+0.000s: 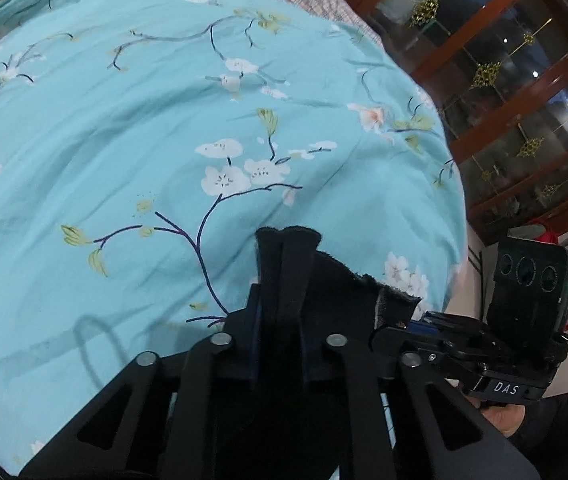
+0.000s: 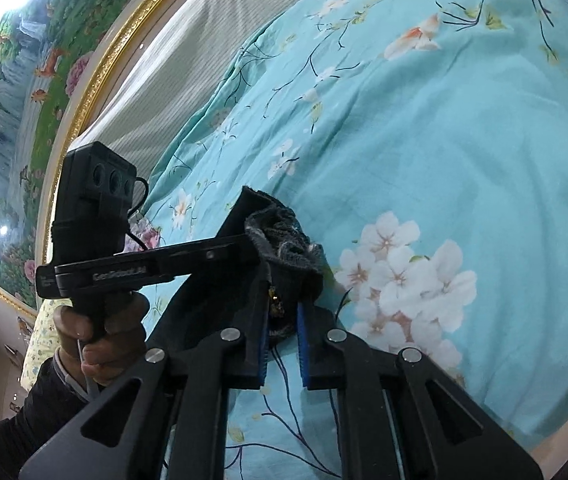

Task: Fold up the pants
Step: 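Carry the cuffs with both grippers over toward the waistband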

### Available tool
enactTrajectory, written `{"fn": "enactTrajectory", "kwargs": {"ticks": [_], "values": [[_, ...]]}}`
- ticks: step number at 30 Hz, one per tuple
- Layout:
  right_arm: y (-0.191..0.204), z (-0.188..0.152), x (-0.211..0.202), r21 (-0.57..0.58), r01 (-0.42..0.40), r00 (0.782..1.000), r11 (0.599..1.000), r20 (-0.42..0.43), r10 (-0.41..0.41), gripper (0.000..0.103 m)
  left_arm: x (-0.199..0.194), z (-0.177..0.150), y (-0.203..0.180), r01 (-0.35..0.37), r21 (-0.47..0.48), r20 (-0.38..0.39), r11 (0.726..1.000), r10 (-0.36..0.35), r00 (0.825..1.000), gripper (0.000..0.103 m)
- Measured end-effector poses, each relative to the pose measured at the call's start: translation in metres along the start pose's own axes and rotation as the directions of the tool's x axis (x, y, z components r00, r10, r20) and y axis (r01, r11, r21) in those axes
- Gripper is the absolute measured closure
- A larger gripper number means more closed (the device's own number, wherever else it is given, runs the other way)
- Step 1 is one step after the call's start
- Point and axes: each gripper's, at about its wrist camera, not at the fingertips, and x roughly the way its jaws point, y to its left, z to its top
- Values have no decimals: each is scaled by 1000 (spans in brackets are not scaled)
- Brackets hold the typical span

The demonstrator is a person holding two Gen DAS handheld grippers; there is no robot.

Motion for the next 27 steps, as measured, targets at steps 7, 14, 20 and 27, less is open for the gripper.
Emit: {"fn": "enactTrajectory", "kwargs": {"ticks": [7,14,20,27], "values": [[21,2,-7,-58,-66,998,996,9,67,90,-45,-13,-5,38,1,108,999,-38,993,92],[61,3,-13,-141,-222,975,965,-24,221,90,-98,-38,-9,48,4,200,999,-47,979,92],[95,-8,-6,-192,-321,947,927,-85,310,90,-137,-74,-1,43,-24,272,999,-35,962,92],[128,-29,19,-202,-404,910,892,-193,368,90,-171,-122,24,53,-100,346,994,-15,938,92]]}}
